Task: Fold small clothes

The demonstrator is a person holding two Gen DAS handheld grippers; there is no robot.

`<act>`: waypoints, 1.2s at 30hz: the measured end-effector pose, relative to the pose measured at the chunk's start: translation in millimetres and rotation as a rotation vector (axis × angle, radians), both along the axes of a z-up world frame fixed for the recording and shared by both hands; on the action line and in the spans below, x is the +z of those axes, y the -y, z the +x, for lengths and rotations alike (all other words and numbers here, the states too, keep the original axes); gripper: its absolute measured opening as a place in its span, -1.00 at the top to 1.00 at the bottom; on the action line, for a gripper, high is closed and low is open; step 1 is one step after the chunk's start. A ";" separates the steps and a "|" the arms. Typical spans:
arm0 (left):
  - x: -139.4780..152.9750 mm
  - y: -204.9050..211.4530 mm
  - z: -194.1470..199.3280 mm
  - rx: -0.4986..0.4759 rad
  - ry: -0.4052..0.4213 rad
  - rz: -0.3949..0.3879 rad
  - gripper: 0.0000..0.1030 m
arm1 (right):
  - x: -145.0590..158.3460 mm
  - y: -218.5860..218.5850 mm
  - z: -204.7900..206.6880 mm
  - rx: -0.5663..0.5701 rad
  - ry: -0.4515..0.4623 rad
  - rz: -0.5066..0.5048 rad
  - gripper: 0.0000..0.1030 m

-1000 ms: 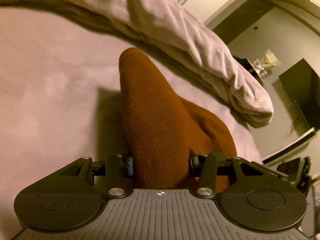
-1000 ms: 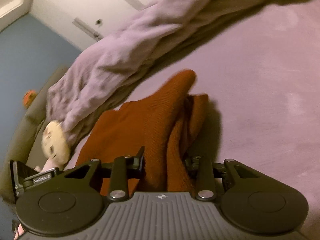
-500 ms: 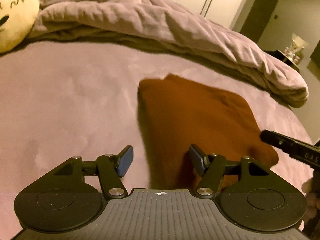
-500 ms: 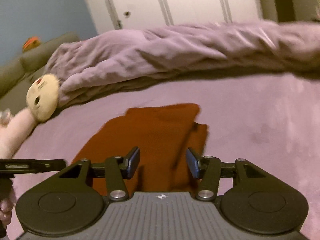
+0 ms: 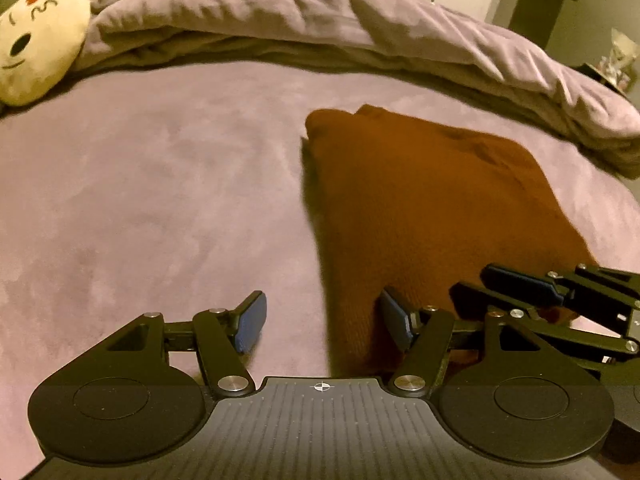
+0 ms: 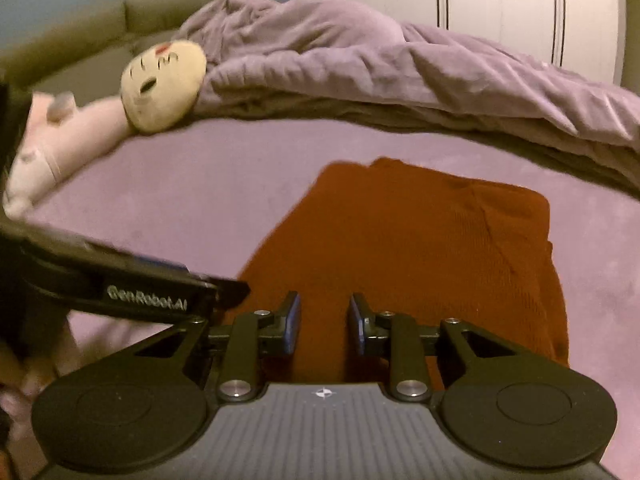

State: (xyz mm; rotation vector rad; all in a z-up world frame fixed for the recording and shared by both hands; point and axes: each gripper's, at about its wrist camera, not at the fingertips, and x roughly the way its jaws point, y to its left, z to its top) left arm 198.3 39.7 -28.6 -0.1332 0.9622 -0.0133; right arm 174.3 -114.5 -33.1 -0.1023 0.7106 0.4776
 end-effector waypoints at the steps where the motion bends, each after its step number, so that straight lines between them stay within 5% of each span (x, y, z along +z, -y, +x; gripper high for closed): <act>1: -1.6 0.9 -0.7 -0.001 0.003 0.001 -0.35 | -2.3 1.6 -2.6 0.004 0.001 -0.005 0.50; 8: -9.6 -1.1 5.0 0.031 -0.006 0.000 -0.49 | -21.0 9.6 3.4 0.012 0.019 0.010 0.50; 12: 14.3 -7.8 -4.6 0.046 0.018 -0.028 -0.44 | -2.1 16.9 4.4 -0.014 -0.014 0.050 0.48; 16: 20.8 -4.8 -13.8 0.044 0.012 -0.029 -0.44 | 23.0 51.3 -4.7 -0.189 0.056 0.053 0.37; 19: 15.2 0.9 -12.8 0.050 -0.002 -0.021 -0.47 | 16.7 69.0 -0.1 -0.264 0.022 -0.043 0.43; 22: 11.4 4.8 -6.5 0.048 -0.022 0.004 -0.53 | 1.8 70.6 2.6 -0.270 -0.023 -0.130 0.38; 36: 1.4 21.1 -1.9 0.056 -0.037 0.154 -0.91 | -16.8 76.6 14.2 -0.271 -0.077 -0.125 0.15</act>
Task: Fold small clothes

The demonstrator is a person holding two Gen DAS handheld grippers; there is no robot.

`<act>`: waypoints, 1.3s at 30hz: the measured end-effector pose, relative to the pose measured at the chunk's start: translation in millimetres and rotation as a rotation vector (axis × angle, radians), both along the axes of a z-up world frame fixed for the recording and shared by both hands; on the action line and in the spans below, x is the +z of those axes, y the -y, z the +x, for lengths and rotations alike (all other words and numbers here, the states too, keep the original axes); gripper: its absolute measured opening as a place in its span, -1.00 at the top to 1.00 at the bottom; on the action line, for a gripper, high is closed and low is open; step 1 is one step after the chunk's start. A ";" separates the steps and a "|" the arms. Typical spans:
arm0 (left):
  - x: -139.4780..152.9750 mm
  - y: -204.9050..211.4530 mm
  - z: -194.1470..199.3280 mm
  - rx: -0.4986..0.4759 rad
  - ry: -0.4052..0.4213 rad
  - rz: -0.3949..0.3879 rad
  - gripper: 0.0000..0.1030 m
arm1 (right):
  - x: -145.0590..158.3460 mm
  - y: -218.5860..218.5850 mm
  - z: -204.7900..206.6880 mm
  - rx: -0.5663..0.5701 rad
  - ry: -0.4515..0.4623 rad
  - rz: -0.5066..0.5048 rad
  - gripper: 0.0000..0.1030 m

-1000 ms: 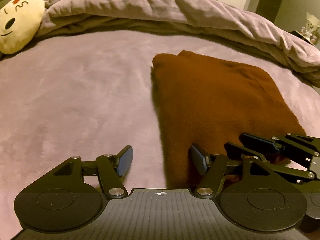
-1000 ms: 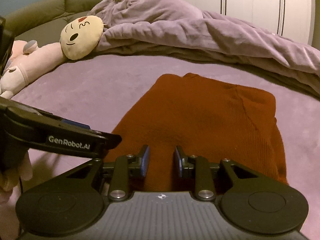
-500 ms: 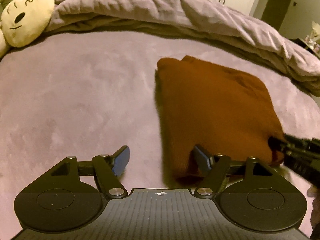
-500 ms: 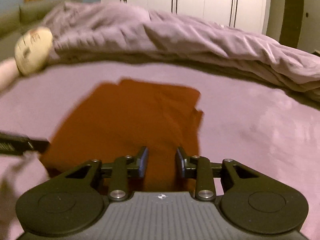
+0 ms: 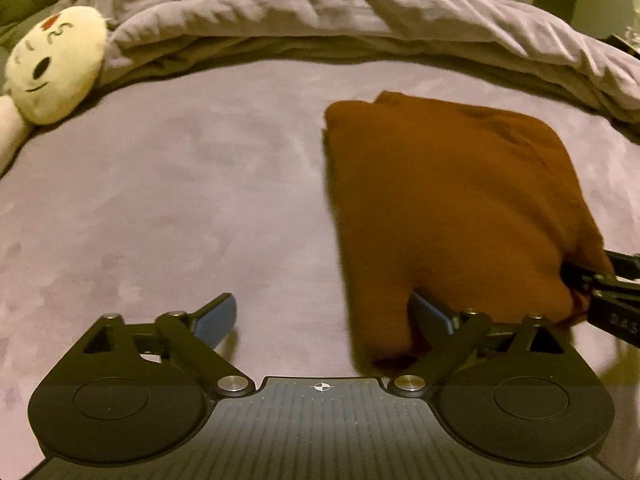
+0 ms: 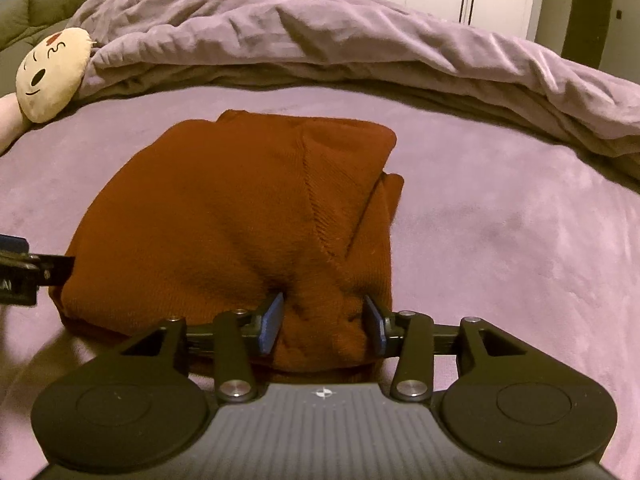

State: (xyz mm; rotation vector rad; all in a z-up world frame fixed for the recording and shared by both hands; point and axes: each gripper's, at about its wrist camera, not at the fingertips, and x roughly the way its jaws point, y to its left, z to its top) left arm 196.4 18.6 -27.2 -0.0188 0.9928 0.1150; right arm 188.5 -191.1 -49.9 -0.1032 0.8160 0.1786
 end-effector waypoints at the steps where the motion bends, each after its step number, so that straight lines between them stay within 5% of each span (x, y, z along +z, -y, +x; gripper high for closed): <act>1: 3.8 -1.4 -3.2 0.009 0.000 -0.005 -0.91 | 2.7 -1.2 -0.1 -0.002 -0.006 -0.011 0.06; 4: 13.0 -3.7 -18.0 0.006 -0.024 -0.018 -0.94 | 13.3 -2.5 -10.1 -0.046 -0.031 -0.053 -0.41; 12: 10.5 -4.2 -78.9 0.044 -0.096 -0.124 -0.97 | 11.2 6.2 -83.3 -0.096 -0.198 0.012 -0.93; 20: 27.8 4.8 -90.6 -0.010 -0.093 -0.096 -1.00 | 46.9 -15.9 -117.1 -0.061 -0.171 -0.023 -0.92; 24: 43.4 3.5 -94.2 -0.016 -0.054 -0.102 -1.00 | 59.7 -22.0 -107.6 -0.115 -0.243 -0.068 -0.92; 39: 57.2 -1.4 -104.6 -0.008 -0.023 -0.136 -1.00 | 83.4 -30.0 -120.2 -0.136 -0.161 -0.062 -0.92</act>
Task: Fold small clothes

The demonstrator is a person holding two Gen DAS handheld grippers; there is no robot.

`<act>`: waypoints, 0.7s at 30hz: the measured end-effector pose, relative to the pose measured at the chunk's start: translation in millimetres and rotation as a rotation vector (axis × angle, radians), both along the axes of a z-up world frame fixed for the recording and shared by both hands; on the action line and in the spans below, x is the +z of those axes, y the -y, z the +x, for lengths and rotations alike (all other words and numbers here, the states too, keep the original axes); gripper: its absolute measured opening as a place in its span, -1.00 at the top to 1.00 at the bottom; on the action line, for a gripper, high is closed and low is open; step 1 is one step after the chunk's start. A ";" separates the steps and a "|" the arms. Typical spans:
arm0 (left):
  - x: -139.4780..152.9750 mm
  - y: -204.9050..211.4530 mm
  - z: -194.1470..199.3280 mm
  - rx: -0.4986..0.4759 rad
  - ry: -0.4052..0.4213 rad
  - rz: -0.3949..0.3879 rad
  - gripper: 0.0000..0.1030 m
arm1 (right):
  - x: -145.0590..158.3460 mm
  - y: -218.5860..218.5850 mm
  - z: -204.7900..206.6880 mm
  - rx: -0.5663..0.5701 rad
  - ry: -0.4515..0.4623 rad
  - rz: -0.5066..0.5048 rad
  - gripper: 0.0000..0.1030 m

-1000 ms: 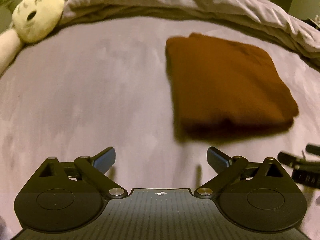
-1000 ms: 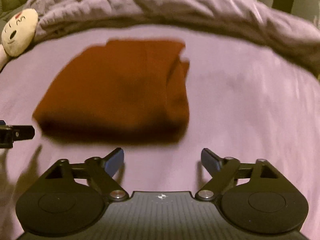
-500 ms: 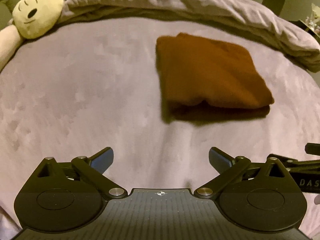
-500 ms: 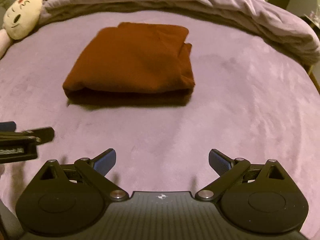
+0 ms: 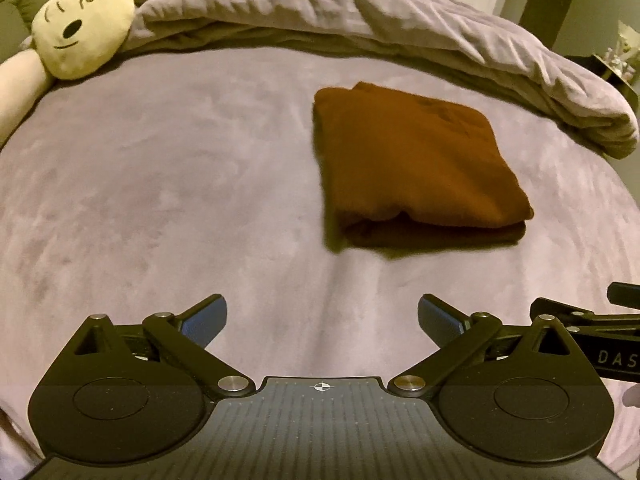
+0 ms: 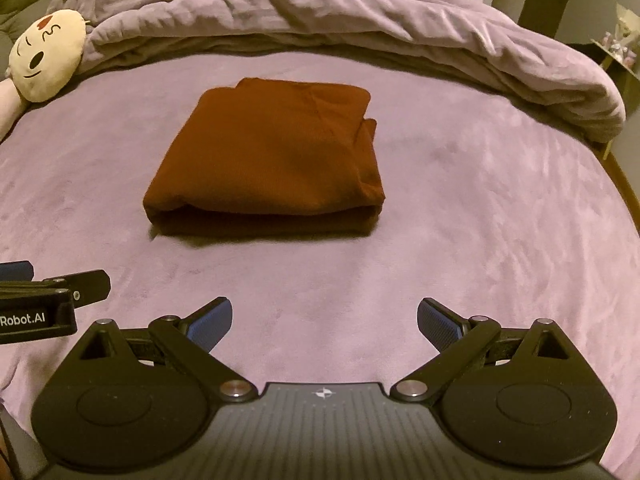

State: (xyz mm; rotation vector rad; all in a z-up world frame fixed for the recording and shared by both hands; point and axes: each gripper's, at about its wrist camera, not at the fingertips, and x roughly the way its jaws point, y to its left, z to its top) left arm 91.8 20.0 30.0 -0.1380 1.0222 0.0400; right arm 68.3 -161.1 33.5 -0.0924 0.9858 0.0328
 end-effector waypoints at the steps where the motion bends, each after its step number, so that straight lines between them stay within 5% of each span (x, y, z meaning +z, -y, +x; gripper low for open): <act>1: 1.0 0.3 -0.7 -0.002 0.002 -0.001 -1.00 | 1.0 -0.1 -0.6 -0.002 0.003 -0.001 -0.92; 21: 7.0 3.1 -2.1 -0.006 0.009 -0.004 -1.00 | 12.4 0.0 -3.9 -0.005 0.053 0.006 -0.92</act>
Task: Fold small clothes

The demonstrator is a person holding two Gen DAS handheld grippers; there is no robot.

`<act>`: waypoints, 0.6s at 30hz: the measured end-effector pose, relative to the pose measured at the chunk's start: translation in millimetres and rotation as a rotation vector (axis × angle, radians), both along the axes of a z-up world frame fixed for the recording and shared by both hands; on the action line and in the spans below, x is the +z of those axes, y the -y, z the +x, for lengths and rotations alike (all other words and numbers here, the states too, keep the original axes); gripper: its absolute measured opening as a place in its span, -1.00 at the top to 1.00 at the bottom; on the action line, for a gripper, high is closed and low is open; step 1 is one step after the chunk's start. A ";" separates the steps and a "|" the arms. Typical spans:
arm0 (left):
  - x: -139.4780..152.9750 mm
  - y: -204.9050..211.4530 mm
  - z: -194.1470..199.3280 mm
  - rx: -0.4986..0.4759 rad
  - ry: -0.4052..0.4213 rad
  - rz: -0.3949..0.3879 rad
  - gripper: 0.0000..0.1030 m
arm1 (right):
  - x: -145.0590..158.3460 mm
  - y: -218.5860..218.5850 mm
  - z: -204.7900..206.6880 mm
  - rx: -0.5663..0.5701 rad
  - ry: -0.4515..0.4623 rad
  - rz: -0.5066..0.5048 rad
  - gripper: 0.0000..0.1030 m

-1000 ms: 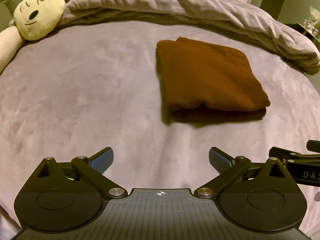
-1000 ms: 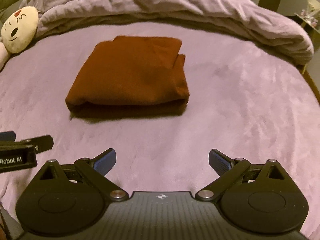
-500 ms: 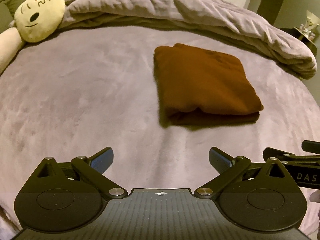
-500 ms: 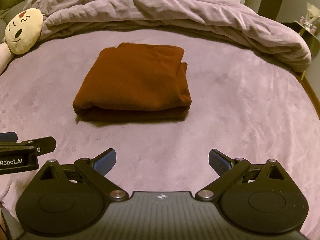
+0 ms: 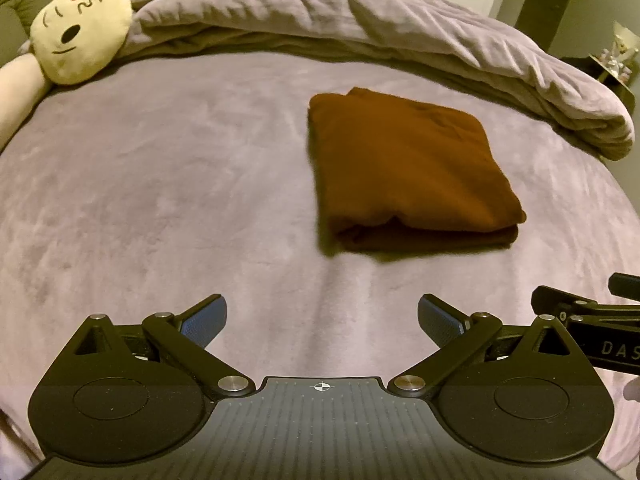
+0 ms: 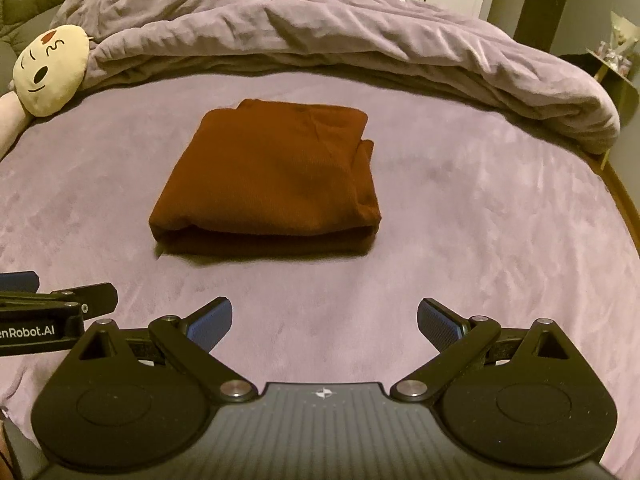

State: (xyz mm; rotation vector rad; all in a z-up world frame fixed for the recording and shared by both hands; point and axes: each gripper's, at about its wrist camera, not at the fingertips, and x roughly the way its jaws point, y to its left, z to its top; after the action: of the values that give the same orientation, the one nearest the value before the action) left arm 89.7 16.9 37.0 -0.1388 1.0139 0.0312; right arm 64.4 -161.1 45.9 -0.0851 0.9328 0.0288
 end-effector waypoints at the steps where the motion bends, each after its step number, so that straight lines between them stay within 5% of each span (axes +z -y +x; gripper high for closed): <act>1: 0.5 0.0 0.0 -0.001 0.001 -0.001 -1.00 | 0.7 0.0 -0.2 0.000 0.002 -0.001 -0.92; 18: 4.9 3.0 -0.9 -0.013 0.011 0.003 -1.00 | 4.6 -1.2 -1.6 -0.002 0.012 -0.003 -0.92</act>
State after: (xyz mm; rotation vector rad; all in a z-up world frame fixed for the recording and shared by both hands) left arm 88.8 13.9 41.9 -0.1293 1.0040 0.0206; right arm 62.8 -159.9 50.5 -0.0867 0.9211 0.0254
